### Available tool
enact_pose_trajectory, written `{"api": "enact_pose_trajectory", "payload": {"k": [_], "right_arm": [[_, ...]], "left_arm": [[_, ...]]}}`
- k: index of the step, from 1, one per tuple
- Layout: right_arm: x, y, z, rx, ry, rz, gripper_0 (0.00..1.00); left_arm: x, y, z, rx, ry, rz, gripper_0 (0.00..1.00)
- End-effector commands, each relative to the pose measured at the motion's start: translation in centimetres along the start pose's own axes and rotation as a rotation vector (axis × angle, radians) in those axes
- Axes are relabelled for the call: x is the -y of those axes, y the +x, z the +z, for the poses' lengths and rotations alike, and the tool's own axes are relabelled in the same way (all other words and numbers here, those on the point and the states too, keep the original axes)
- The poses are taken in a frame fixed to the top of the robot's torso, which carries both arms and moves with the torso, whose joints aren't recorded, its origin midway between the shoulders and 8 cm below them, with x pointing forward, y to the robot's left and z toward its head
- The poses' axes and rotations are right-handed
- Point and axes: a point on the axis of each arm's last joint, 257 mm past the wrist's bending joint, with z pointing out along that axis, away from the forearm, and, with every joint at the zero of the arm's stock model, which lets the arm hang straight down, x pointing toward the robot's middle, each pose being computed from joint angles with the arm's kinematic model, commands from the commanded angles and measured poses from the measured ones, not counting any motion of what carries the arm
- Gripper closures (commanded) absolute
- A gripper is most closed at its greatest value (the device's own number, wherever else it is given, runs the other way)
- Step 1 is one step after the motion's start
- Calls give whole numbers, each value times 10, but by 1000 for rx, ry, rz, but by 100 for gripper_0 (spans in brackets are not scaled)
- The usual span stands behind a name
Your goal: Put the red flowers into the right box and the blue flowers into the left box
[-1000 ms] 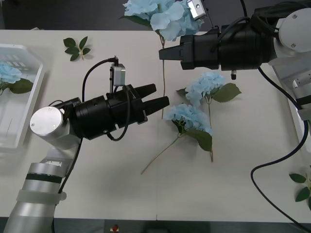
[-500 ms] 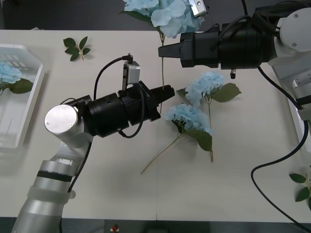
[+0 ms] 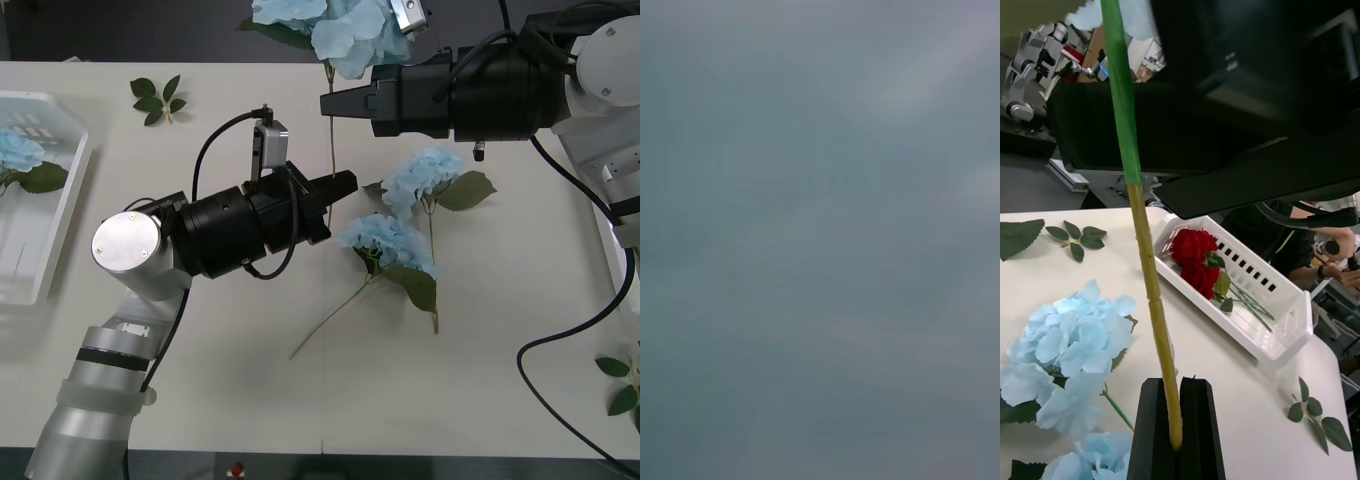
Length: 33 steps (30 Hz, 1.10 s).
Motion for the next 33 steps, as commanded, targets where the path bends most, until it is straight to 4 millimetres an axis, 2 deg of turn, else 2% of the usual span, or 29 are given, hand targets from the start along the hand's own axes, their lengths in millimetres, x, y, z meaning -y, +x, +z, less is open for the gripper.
{"api": "enact_pose_trajectory", "payload": {"k": [1, 7, 11, 15, 16, 17, 18, 20, 21, 23, 24, 26, 30, 33], "right_arm": [[-10, -7, -3, -4, -16, -96, 11], [-1, -5, -11, -25, 13, -120, 9], [12, 7, -20, -99, 63, -136, 9], [37, 26, -37, -186, 150, -114, 9], [44, 34, -42, -219, 178, -102, 9], [53, 39, -51, -256, 218, -92, 9], [58, 42, -55, -273, 238, -83, 9], [79, 55, -75, -336, 331, -37, 9], [85, 60, -80, -358, 359, -30, 9], [108, 75, -103, -434, 465, -19, 9], [113, 80, -108, -452, 489, -13, 9], [132, 94, -127, -498, 574, 41, 9], [161, 107, -151, -534, 684, 106, 9], [188, 116, -175, -561, 788, 139, 9]], "left_arm": [[-18, -15, -16, -14, -28, 35, 100], [-51, -15, -64, -74, -84, -26, 100], [-85, -30, -123, -148, -151, -42, 100], [-108, -51, -172, -189, -220, -74, 100], [-119, -59, -193, -207, -260, -81, 100], [-129, -67, -213, -222, -304, -88, 100], [-133, -70, -223, -228, -325, -94, 100], [-149, -81, -264, -265, -417, -109, 100], [-154, -85, -274, -269, -445, -108, 100], [-174, -94, -318, -287, -570, -106, 100], [-179, -96, -329, -291, -604, -102, 100], [-198, -106, -365, -319, -724, -59, 100], [-219, -118, -412, -361, -876, 3, 100], [-232, -121, -457, -384, -1005, 40, 100]]}}
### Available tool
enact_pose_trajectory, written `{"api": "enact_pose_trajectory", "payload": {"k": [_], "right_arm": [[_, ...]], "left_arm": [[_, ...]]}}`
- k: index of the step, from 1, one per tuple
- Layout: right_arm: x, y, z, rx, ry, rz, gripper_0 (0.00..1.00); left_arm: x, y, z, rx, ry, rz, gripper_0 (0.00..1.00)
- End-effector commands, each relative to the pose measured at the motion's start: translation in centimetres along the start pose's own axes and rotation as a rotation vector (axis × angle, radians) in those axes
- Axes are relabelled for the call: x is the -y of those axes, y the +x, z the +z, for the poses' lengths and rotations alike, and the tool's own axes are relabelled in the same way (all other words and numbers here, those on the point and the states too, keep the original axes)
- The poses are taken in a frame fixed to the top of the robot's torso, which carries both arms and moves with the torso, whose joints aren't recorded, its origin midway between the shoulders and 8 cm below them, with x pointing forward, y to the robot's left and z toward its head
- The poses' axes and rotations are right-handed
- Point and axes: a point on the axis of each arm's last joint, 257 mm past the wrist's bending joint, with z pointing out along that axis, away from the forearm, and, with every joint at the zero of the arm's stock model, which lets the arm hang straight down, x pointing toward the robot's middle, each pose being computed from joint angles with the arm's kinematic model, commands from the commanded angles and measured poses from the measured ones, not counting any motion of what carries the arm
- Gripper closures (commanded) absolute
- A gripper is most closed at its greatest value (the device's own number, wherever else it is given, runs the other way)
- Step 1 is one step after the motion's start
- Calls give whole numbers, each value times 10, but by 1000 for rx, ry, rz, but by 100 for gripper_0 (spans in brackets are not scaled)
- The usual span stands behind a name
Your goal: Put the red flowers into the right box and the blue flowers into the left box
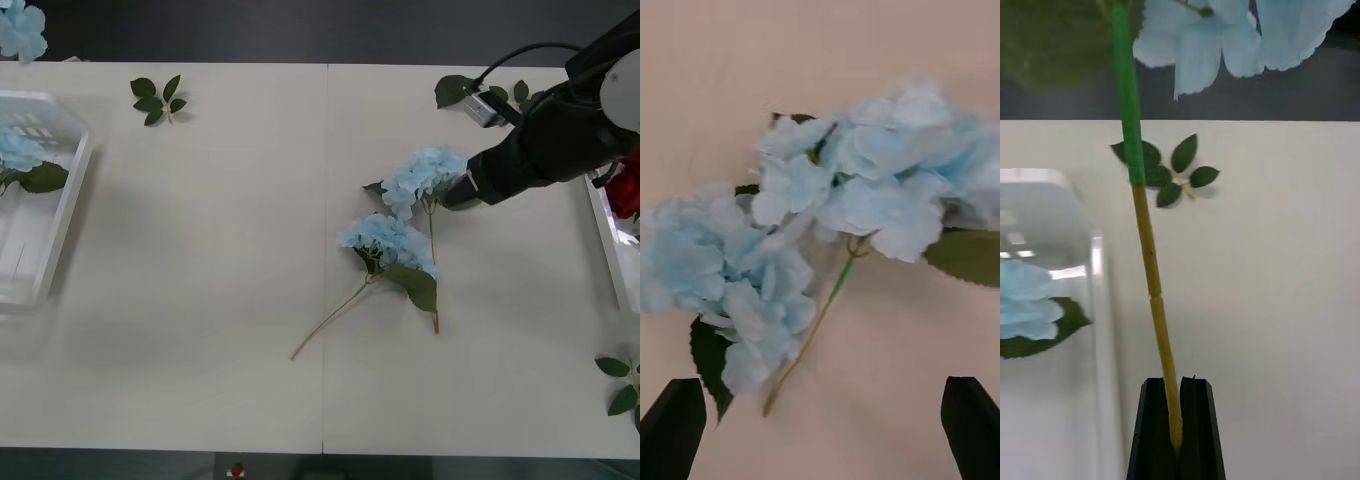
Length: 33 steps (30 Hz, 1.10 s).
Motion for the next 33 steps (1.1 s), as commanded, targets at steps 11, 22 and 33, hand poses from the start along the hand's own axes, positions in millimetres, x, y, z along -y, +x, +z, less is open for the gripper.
{"api": "enact_pose_trajectory", "payload": {"k": [11, 22, 33], "right_arm": [[62, -4, 26, -29, 192, 101, 9], [40, -17, 75, -27, 215, 44, 9], [28, -20, 100, -38, 220, 22, 9]], "left_arm": [[-143, 48, -57, -81, -451, 43, 100], [-193, 76, -63, -100, -589, 36, 100], [-187, 78, -55, -109, -570, 52, 36]]}}
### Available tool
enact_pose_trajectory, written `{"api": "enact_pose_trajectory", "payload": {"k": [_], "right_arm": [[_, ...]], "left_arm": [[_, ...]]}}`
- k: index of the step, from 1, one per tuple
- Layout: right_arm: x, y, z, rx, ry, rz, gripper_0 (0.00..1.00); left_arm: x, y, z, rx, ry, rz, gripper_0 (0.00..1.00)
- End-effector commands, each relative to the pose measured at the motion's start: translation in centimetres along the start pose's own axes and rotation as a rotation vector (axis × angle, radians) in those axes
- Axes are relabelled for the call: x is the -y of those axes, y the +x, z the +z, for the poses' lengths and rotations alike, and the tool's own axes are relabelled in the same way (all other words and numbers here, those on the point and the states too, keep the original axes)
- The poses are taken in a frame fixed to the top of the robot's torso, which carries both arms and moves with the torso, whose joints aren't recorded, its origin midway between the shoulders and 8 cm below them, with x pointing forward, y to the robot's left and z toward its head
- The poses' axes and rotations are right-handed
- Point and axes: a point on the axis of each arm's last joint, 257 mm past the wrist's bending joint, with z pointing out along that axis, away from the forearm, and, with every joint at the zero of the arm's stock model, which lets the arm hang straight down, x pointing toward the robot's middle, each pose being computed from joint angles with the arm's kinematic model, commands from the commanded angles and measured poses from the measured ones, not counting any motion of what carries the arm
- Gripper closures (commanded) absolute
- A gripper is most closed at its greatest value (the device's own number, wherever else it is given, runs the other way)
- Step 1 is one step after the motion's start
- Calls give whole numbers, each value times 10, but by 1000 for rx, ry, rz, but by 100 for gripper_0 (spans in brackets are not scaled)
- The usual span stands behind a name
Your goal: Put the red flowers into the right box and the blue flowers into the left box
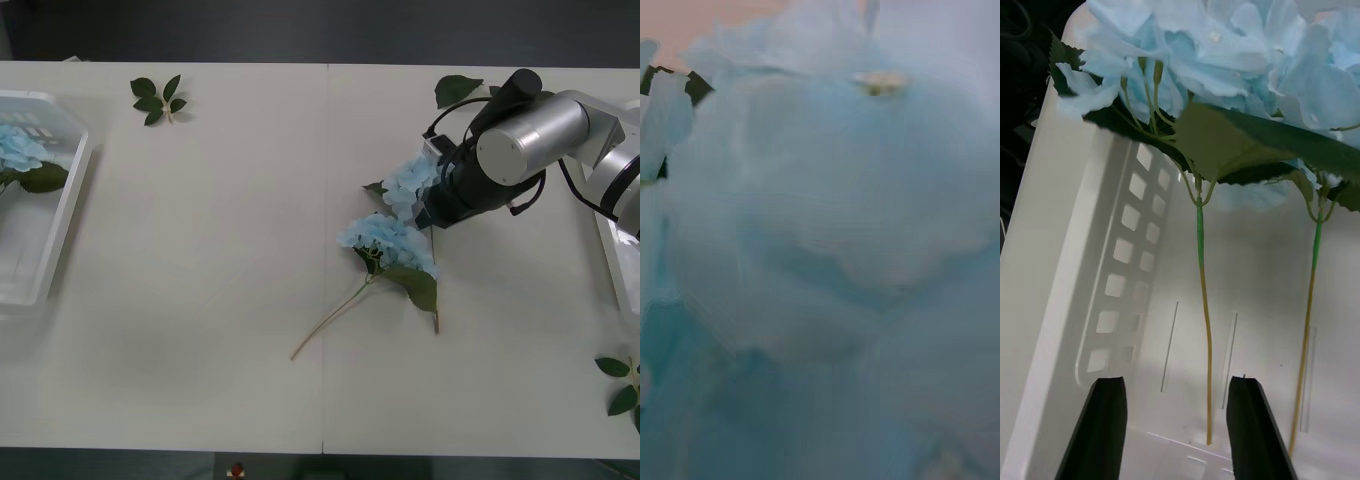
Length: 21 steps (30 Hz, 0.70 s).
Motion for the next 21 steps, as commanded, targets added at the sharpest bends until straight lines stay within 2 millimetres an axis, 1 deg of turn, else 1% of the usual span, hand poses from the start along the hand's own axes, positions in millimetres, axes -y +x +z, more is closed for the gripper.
{"api": "enact_pose_trajectory", "payload": {"k": [1, 3, 5, 6, 7, 8, 10, 11, 13, 15, 16, 17, 18, 19, 21], "right_arm": [[-1, -26, -10, 45, 8, 17, 9], [-4, -26, -7, 46, 10, 12, 10], [-5, -28, -5, 48, 10, 13, 12], [-5, -28, -5, 51, 10, 13, 12], [-4, -29, -5, 53, 11, 14, 13], [-5, -29, -3, 55, 8, 15, 14], [-6, -30, -2, 60, 6, 13, 15], [-6, -30, -2, 60, 6, 13, 16], [-7, -31, -1, 63, 6, 12, 19], [-6, -30, 1, 61, 6, 17, 21], [-6, -31, 1, 63, 7, 16, 23], [-7, -32, 2, 63, 8, 14, 24], [-5, -32, 3, 65, 13, 13, 24], [-6, -32, 4, 66, 12, 11, 25], [-5, -33, 5, 70, 12, 12, 27]], "left_arm": [[-5, -33, -7, 62, -4, 19, 33], [8, -32, -9, 49, 46, 5, 26], [24, -29, -19, 15, 124, -8, 14], [30, -28, -22, 4, 146, -7, 11], [42, -29, -30, -14, 195, -2, 4], [54, -32, -37, -20, 239, 4, 2], [88, -37, -55, -33, 353, 30, 0], [95, -39, -60, -35, 379, 37, 0], [129, -44, -76, -35, 494, 66, 0], [172, -52, -95, -17, 625, 110, 0], [189, -55, -101, -8, 670, 128, 0], [200, -57, -105, 1, 701, 135, 0], [228, -62, -117, 21, 786, 145, 0], [239, -63, -120, 30, 817, 146, 0], [276, -69, -130, 59, 915, 139, 0]]}}
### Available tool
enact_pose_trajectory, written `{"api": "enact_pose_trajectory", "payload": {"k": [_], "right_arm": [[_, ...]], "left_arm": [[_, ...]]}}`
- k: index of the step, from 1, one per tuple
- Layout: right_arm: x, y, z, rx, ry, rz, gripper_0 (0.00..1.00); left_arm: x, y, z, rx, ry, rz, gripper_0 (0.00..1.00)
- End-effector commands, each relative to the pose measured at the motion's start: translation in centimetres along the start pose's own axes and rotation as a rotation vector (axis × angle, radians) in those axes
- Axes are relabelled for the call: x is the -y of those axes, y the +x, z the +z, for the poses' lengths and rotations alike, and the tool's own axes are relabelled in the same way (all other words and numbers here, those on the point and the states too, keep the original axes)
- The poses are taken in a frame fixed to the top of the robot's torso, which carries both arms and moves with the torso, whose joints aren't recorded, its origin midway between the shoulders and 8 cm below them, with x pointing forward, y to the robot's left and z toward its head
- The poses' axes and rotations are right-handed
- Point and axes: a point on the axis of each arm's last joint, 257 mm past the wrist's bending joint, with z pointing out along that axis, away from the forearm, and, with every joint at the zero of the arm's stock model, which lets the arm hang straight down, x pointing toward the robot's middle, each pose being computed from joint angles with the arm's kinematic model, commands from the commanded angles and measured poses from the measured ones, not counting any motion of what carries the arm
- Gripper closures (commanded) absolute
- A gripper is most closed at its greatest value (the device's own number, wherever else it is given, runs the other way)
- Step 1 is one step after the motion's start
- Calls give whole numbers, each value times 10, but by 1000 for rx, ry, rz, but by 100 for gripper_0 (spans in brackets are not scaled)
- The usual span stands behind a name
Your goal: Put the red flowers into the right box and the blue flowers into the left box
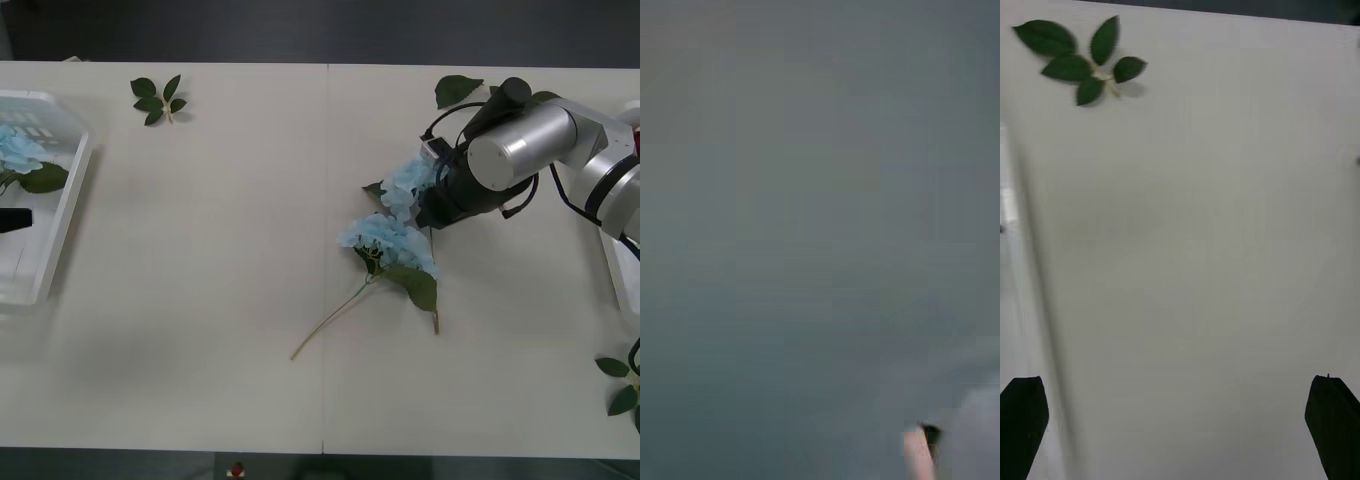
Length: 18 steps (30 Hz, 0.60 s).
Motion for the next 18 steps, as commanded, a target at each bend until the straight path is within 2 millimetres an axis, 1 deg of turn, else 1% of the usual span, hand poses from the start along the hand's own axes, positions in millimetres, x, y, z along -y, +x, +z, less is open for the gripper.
{"api": "enact_pose_trajectory", "payload": {"k": [1, 2, 4, 5, 7, 9, 10, 11, 13, 14, 17, 18], "right_arm": [[-11, -30, -9, 62, -19, -3, 28], [-11, -30, -8, 61, -18, -5, 30], [-12, -30, -8, 61, -20, -9, 33], [-12, -29, -8, 59, -20, -10, 34], [-12, -29, -8, 59, -20, -15, 36], [-14, -29, -7, 59, -23, -21, 46], [-14, -29, -8, 60, -23, -21, 49], [-14, -29, -7, 59, -23, -24, 57], [-14, -27, -6, 56, -24, -24, 65], [-13, -25, -4, 55, -23, -26, 71], [-13, -24, -3, 59, -22, -28, 79], [-13, -24, -3, 59, -22, -28, 79]], "left_arm": [[66, -30, 34, 55, 166, 112, 0], [73, -31, 40, 64, 187, 111, 0], [99, -34, 61, 92, 245, 109, 0], [106, -34, 66, 97, 259, 108, 0], [127, -34, 82, 121, 304, 112, 0], [148, -33, 96, 150, 348, 133, 0], [153, -31, 100, 155, 359, 134, 0], [168, -28, 109, 172, 387, 141, 0], [186, -24, 118, 187, 428, 144, 0], [199, -22, 122, 198, 462, 136, 0], [231, -23, 131, 223, 539, 130, 0], [231, -23, 131, 223, 539, 130, 0]]}}
